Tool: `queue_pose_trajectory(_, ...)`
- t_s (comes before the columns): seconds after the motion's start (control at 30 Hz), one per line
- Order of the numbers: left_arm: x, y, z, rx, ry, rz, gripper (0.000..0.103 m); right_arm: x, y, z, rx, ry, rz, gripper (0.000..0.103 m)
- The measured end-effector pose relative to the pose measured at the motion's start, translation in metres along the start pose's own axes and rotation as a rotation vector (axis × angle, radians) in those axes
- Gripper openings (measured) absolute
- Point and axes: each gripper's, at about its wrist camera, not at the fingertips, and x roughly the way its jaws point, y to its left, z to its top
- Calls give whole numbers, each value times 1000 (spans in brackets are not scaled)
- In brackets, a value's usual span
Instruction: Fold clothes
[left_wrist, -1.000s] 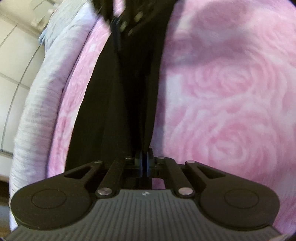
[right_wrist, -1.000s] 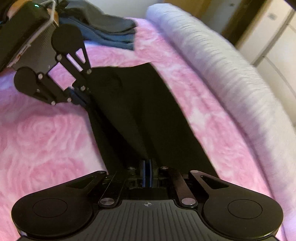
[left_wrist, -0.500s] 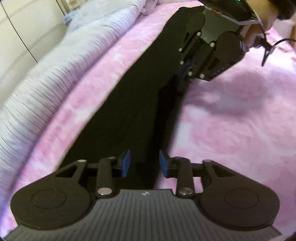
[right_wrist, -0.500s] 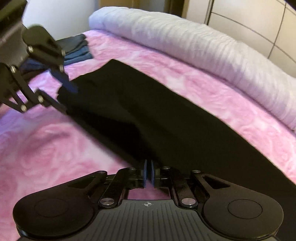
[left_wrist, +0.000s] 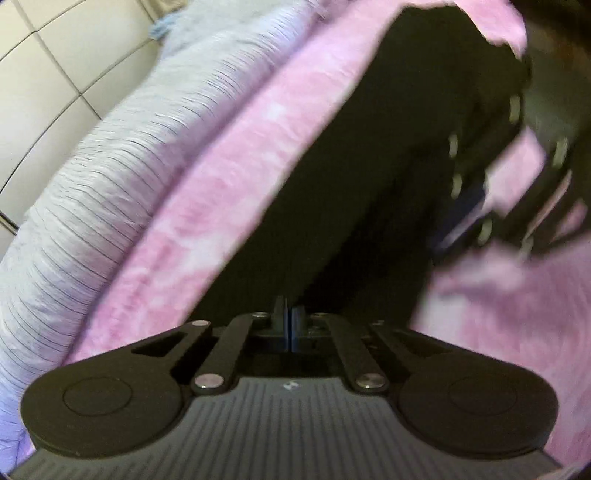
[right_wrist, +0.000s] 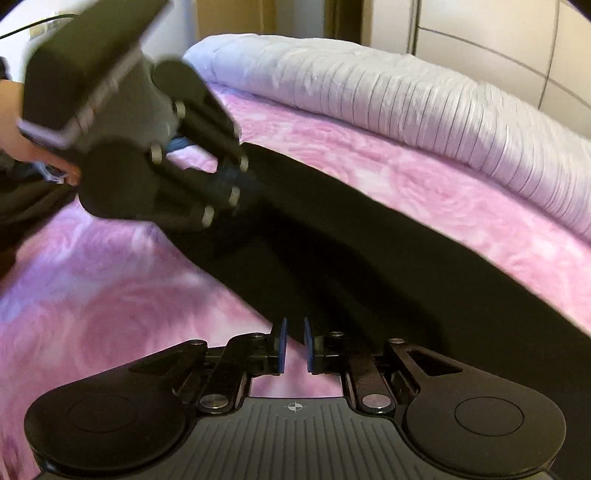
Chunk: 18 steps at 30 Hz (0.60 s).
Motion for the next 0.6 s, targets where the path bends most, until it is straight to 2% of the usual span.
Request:
queue_pose_trajectory(0.13, -3, 10, 9, 28, -13, 9, 1, 19, -25, 13, 156, 4, -77, 11)
queue_pose_trajectory(0.23, 0, 8, 8, 46, -23, 32, 1, 29, -38, 5, 174, 110, -95, 11)
queue_pose_trajectory(0.37, -12, 0, 7, 81, -38, 47, 1, -2, -38, -37, 225, 188, -104, 10)
queue_pose_trajectory(0.47, -15, -5, -1, 111, -27, 30, 1, -23, -35, -47, 225, 240, -112, 11)
queue_pose_trajectory(0.57, -14, -8, -4, 120, -23, 27, 1, -36, -40, -35, 224, 160, -152, 14)
queue_pose_trajectory(0.6, -14, -8, -4, 119, -24, 29, 1, -35, -45, -30, 236, 140, -154, 19)
